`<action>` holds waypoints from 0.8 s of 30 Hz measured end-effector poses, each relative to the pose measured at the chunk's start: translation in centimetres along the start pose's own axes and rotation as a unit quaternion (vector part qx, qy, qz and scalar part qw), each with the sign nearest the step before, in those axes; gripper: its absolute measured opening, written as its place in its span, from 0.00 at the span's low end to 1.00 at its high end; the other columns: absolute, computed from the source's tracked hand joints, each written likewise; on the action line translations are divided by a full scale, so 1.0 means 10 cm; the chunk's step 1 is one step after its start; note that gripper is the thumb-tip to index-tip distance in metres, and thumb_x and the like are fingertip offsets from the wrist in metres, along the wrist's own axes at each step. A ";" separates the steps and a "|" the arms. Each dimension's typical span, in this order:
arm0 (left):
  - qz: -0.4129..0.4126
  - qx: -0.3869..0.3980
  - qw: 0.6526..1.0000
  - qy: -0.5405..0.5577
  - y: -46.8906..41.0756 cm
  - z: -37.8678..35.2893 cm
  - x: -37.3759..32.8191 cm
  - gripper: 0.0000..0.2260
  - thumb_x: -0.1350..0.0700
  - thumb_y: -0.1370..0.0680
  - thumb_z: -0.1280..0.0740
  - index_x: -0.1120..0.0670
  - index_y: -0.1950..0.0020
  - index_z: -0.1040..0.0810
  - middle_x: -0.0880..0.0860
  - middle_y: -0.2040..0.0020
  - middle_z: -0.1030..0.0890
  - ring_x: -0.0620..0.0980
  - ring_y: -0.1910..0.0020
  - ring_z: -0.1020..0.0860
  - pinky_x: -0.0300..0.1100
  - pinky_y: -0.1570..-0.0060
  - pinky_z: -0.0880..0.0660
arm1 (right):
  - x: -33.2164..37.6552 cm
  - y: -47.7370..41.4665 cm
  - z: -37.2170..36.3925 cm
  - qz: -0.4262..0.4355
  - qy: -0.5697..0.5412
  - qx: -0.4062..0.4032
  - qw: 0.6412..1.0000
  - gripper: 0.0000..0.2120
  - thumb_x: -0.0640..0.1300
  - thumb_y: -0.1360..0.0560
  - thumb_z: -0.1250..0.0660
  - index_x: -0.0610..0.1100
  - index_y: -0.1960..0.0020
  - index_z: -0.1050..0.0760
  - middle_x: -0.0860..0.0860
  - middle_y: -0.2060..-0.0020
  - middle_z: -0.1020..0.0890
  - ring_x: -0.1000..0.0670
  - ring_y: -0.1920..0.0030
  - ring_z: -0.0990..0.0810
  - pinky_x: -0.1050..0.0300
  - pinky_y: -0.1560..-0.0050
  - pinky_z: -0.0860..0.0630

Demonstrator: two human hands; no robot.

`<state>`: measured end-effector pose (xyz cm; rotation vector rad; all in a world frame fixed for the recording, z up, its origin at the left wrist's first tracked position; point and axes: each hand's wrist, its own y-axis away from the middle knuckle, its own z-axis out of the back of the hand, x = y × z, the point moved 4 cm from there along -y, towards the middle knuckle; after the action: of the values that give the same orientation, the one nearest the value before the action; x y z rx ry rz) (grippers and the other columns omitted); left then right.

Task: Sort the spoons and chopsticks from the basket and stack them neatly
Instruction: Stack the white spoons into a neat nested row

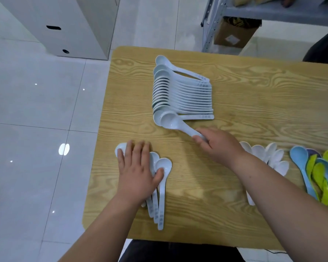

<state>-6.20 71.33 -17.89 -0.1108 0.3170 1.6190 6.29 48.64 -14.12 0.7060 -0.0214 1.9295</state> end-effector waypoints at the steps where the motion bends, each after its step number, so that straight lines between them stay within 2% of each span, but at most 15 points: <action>1: 0.004 0.003 1.000 0.001 0.03 0.01 -0.01 0.38 0.35 0.25 0.41 0.58 0.23 0.34 0.57 0.25 0.33 0.63 0.21 0.44 0.66 0.24 0.52 | 0.00 -0.03 -0.01 0.018 0.030 0.001 0.999 0.16 0.59 0.18 0.47 0.50 0.48 0.26 0.56 0.60 0.24 0.49 0.58 0.25 0.51 0.61 0.30; 4: 0.026 -0.019 0.999 0.034 -0.03 0.13 -0.04 0.38 0.33 0.25 0.41 0.58 0.23 0.35 0.57 0.25 0.33 0.62 0.22 0.43 0.62 0.24 0.53 | -0.01 -0.12 -0.05 0.057 0.099 -0.003 0.993 0.26 0.62 0.21 0.51 0.49 0.36 0.25 0.52 0.48 0.19 0.45 0.50 0.20 0.50 0.57 0.25; 6: 0.033 -0.040 0.993 0.107 -0.20 0.27 -0.07 0.38 0.34 0.24 0.39 0.59 0.24 0.35 0.58 0.28 0.32 0.60 0.25 0.37 0.60 0.24 0.43 | -0.02 -0.17 -0.06 0.084 0.118 -0.032 0.989 0.25 0.61 0.20 0.48 0.48 0.32 0.27 0.50 0.43 0.18 0.43 0.47 0.18 0.49 0.58 0.24; 7: 0.043 -0.038 0.986 0.157 -0.32 0.32 -0.08 0.38 0.35 0.24 0.37 0.59 0.23 0.36 0.59 0.28 0.32 0.59 0.27 0.35 0.57 0.26 0.37 | -0.01 -0.18 -0.06 0.105 0.125 -0.053 0.985 0.25 0.60 0.20 0.46 0.47 0.31 0.27 0.49 0.43 0.17 0.42 0.47 0.18 0.49 0.60 0.23; 9: 0.054 -0.013 0.971 0.233 -0.57 0.40 -0.11 0.39 0.41 0.26 0.30 0.58 0.22 0.39 0.58 0.27 0.35 0.56 0.29 0.32 0.52 0.31 0.31 | 0.00 -0.21 -0.06 0.143 0.141 -0.096 0.975 0.24 0.58 0.19 0.46 0.43 0.36 0.24 0.46 0.50 0.15 0.41 0.54 0.16 0.52 0.67 0.25; 12: 0.053 0.002 0.968 0.244 -0.92 0.41 -0.12 0.38 0.49 0.28 0.24 0.56 0.23 0.38 0.56 0.30 0.34 0.54 0.35 0.26 0.49 0.37 0.25 | -0.05 -0.23 -0.10 0.194 0.171 -0.174 0.950 0.20 0.54 0.20 0.42 0.41 0.42 0.21 0.45 0.59 0.17 0.41 0.63 0.18 0.53 0.71 0.25; 15: 0.060 -0.013 0.970 0.234 -1.08 0.38 -0.10 0.28 0.51 0.27 0.24 0.55 0.31 0.31 0.52 0.38 0.29 0.53 0.44 0.23 0.48 0.45 0.23 | -0.11 -0.26 -0.15 0.217 0.186 -0.222 0.932 0.16 0.51 0.18 0.39 0.40 0.43 0.21 0.43 0.59 0.21 0.40 0.60 0.21 0.47 0.63 0.23; 18: 0.067 -0.050 0.969 0.231 -1.10 0.34 -0.08 0.17 0.52 0.26 0.26 0.55 0.43 0.29 0.49 0.47 0.28 0.49 0.51 0.26 0.43 0.54 0.25 | -0.12 -0.29 -0.20 0.193 0.184 -0.245 0.932 0.13 0.50 0.19 0.37 0.42 0.46 0.20 0.43 0.52 0.21 0.40 0.53 0.22 0.46 0.54 0.25; 21: 0.060 -0.071 0.970 0.223 -1.08 0.32 -0.08 0.14 0.54 0.26 0.27 0.56 0.48 0.29 0.50 0.50 0.28 0.48 0.54 0.28 0.42 0.57 0.29 | -0.10 -0.31 -0.24 0.177 0.165 -0.246 0.939 0.12 0.52 0.20 0.35 0.43 0.47 0.21 0.42 0.42 0.21 0.39 0.38 0.24 0.43 0.42 0.28; 24: 0.055 -0.080 0.974 0.204 -1.14 0.32 -0.06 0.14 0.54 0.27 0.26 0.58 0.49 0.29 0.53 0.52 0.27 0.53 0.53 0.28 0.47 0.54 0.28 | -0.11 -0.38 -0.30 0.184 0.128 -0.220 0.949 0.11 0.49 0.20 0.34 0.44 0.41 0.23 0.40 0.35 0.24 0.37 0.28 0.31 0.36 0.33 0.31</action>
<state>5.50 72.14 -16.27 -0.5626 0.5131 1.7255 8.40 50.41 -18.25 0.1529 -0.4352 2.2522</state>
